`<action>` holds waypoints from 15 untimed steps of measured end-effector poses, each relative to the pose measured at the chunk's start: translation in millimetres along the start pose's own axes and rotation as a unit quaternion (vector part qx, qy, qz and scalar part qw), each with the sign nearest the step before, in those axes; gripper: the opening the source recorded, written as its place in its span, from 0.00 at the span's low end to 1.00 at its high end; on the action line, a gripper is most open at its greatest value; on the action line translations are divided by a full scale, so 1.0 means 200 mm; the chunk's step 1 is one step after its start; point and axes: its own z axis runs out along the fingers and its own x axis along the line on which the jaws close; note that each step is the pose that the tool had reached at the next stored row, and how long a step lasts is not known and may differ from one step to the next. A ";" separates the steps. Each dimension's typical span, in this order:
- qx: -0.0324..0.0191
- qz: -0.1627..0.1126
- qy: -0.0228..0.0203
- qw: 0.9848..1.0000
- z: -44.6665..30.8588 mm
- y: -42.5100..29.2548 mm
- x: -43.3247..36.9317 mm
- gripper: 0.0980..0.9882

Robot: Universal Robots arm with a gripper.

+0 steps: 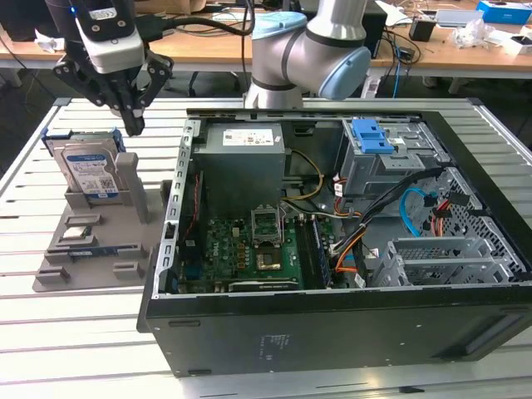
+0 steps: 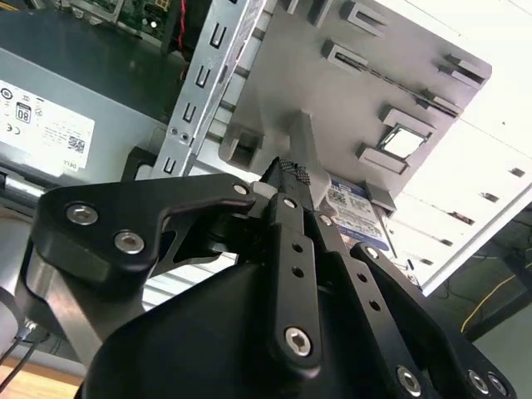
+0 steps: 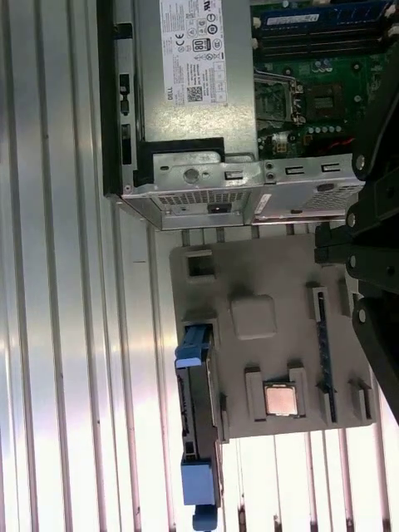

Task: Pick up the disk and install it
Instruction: 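Reach for the disk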

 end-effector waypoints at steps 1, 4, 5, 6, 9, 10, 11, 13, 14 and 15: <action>0.000 0.000 0.000 1.000 0.000 -0.001 0.012 0.00; 0.000 0.000 0.000 1.000 0.000 -0.003 0.039 0.00; 0.000 0.000 0.000 1.000 -0.001 -0.004 0.054 0.00; 0.000 0.000 0.000 1.000 -0.001 -0.005 0.062 0.00; 0.000 0.000 0.000 1.000 -0.001 -0.008 0.110 0.00; 0.000 0.000 0.000 1.000 -0.002 -0.010 0.127 0.00; 0.000 0.000 0.000 1.000 -0.002 -0.011 0.142 0.00; 0.000 0.000 0.000 1.000 -0.002 -0.013 0.164 0.00; 0.000 0.000 0.000 1.000 -0.002 -0.013 0.174 0.00; 0.000 0.000 0.000 1.000 -0.003 -0.014 0.188 0.00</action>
